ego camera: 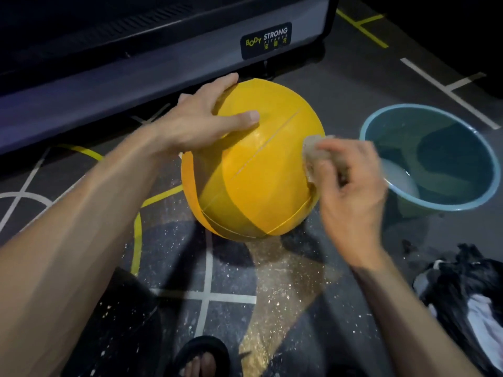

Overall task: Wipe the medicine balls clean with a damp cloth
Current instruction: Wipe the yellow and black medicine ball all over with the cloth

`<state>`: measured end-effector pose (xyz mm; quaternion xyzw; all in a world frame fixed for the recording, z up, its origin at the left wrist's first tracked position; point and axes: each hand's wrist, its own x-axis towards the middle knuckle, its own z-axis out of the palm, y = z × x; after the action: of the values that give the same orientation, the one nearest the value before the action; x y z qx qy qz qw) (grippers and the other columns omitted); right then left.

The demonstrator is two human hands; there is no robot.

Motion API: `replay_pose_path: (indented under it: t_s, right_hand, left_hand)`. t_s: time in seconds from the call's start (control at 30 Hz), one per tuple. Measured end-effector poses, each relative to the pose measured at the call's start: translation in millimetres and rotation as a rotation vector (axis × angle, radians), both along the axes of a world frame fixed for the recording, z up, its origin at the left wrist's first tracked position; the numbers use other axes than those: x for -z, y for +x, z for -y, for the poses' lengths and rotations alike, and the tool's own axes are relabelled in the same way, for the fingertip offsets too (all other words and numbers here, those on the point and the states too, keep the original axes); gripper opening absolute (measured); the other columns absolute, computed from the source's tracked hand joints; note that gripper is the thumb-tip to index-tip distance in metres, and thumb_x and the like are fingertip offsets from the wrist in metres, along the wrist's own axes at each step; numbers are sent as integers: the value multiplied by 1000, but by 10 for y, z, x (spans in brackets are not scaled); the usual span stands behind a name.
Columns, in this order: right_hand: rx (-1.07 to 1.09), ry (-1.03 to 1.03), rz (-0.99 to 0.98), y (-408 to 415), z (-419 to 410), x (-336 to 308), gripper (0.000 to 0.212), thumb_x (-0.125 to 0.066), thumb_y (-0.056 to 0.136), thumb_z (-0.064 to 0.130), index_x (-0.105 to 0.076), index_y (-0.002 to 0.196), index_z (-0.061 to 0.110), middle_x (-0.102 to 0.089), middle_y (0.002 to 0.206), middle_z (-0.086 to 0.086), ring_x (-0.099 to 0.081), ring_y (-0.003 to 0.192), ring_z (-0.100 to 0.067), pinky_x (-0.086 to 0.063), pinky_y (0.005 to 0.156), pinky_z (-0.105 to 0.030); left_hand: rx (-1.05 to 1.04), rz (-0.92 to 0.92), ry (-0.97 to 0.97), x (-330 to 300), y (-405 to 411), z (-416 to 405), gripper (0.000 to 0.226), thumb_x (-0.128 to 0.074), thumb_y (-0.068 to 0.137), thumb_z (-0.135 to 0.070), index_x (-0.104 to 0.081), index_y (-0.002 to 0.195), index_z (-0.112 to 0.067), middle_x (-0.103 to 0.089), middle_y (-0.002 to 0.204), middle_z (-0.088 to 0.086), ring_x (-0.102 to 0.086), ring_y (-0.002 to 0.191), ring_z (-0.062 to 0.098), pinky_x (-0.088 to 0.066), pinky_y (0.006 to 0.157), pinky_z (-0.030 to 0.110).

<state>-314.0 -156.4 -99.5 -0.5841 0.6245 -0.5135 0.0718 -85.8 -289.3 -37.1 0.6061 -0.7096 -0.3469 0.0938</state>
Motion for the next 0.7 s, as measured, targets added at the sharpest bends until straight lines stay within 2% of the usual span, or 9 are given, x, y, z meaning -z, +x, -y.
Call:
replay_pose_path:
  t_s: [0.07,0.13,0.2,0.27,0.37,0.43,0.5,0.6,0.7]
  right_hand:
    - [-79,-60,-146,294,-93,205,13,-65,98,7,-75,107,5,-62,107,-8,-56,97,-13,-46,83,-21]
    - [-212,-117,-255,539,-290,464,13,-65,97,1,-74,107,0,-64,107,-13,-58,101,-23,-50,88,-28]
    - [-330,-9,-415,662,-526,654,30,-76,85,-5,-72,112,7,-64,111,-9,-57,101,-22,-53,76,-27]
    - [-455,173,-539,664,-734,805,45,-78,74,-2,-70,114,18,-60,112,1,-53,95,-15,-48,59,-22]
    - [-466,349,-383,517,-908,806,37,-76,84,11,-67,114,30,-57,112,11,-54,92,-7,-42,64,-13]
    - [-342,330,-163,320,-930,685,23,-71,93,14,-72,113,24,-62,112,9,-59,90,-4,-50,69,-13]
    - [-191,240,-3,101,-865,437,17,-67,97,10,-74,110,17,-64,110,2,-62,92,-6,-51,74,-10]
    - [-36,91,-11,-183,-619,87,17,-65,96,3,-72,110,9,-61,107,-5,-55,90,3,-42,81,-1]
    - [12,20,-73,-196,-269,-25,17,-66,95,2,-73,109,9,-57,109,-4,-52,95,2,-37,84,-5]
  left_hand:
    - [34,7,-14,20,51,-24,106,-65,67,-89,-15,156,-58,-21,166,-15,-20,151,28,-27,121,56]
    - [59,90,-110,27,18,-66,101,-71,79,-74,-17,160,-48,-20,167,-12,-18,150,29,-23,120,50]
    - [73,104,-181,33,-50,-97,98,-73,82,-65,-20,161,-43,-20,168,-10,-19,149,30,-22,119,48]
    - [66,93,-204,57,-115,-99,98,-73,81,-67,-22,161,-42,-21,167,-11,-21,149,29,-23,119,49]
    - [12,87,-243,98,-250,-63,98,-70,78,-76,-27,159,-43,-27,164,-12,-26,146,28,-26,118,51]
    - [-36,122,-285,112,-361,-53,97,-67,77,-80,-29,158,-43,-32,162,-10,-29,144,29,-28,115,52]
    - [-82,144,-312,125,-444,-36,96,-64,77,-82,-30,158,-42,-35,161,-8,-31,143,30,-29,113,51]
    - [-116,140,-321,132,-529,-12,95,-61,78,-84,-31,157,-41,-37,159,-5,-31,142,31,-29,110,49]
    - [-119,147,-307,117,-597,20,95,-60,78,-85,-31,157,-41,-38,159,-4,-30,143,31,-28,111,50]
